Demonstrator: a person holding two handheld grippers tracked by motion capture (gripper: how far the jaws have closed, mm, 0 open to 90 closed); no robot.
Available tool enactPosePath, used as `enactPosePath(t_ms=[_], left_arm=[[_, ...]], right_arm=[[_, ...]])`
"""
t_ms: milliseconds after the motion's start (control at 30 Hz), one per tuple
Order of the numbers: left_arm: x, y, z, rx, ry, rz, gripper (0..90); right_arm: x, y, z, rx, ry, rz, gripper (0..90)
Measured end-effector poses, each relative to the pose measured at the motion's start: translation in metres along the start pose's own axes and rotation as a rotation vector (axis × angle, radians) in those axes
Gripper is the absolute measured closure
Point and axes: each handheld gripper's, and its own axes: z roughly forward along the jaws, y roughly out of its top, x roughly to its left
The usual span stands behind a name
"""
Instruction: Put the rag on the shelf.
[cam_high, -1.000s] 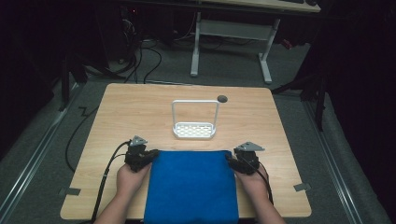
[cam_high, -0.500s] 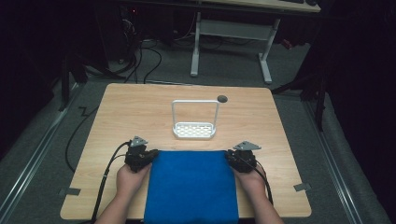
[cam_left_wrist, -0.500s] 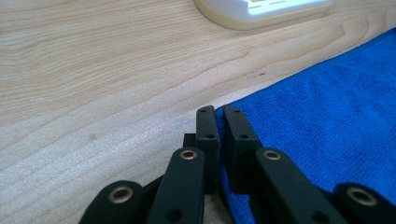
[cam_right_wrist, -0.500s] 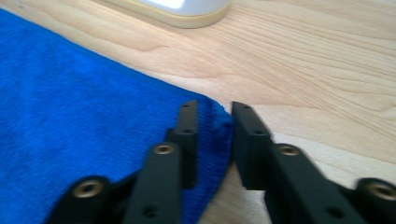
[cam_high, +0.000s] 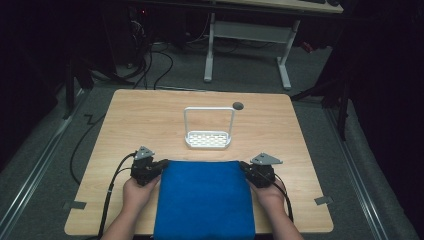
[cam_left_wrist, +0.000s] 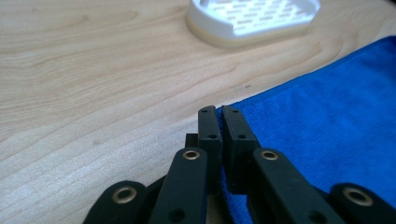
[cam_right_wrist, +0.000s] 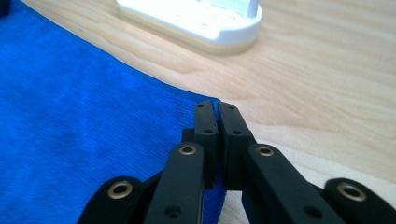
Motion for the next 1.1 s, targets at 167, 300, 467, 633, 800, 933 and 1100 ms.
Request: enactPosePath(t_ms=[167,300,467,633,800,933,1100], left_arm=[[-0.004,0.003,-0.013,-0.065,0.006,0.019,87.4],[-0.008,0.005,-0.022,-0.117,-0.003,0.026,87.4],[-0.016,0.013,-0.036,-0.183,-0.008,0.047,87.6],[-0.024,0.02,-0.047,-0.248,-0.002,0.073,87.6],[-0.03,0.029,-0.059,-0.299,-0.01,0.084,87.7],[-0.037,0.041,-0.068,-0.334,-0.005,0.111,87.7],[-0.04,0.056,-0.078,-0.381,0.009,0.128,87.7]], right_arm=[[0.002,0.005,-0.011,-0.06,-0.002,-0.001,88.3],[0.001,0.008,-0.022,-0.108,-0.006,0.015,88.4],[0.0,0.011,-0.038,-0.177,-0.012,0.03,88.4],[0.003,0.017,-0.05,-0.231,-0.002,0.033,88.5],[0.01,0.028,-0.065,-0.305,-0.012,0.023,88.4],[0.015,0.039,-0.072,-0.335,0.005,0.003,88.4],[0.017,0.054,-0.078,-0.361,-0.012,-0.02,88.5]])
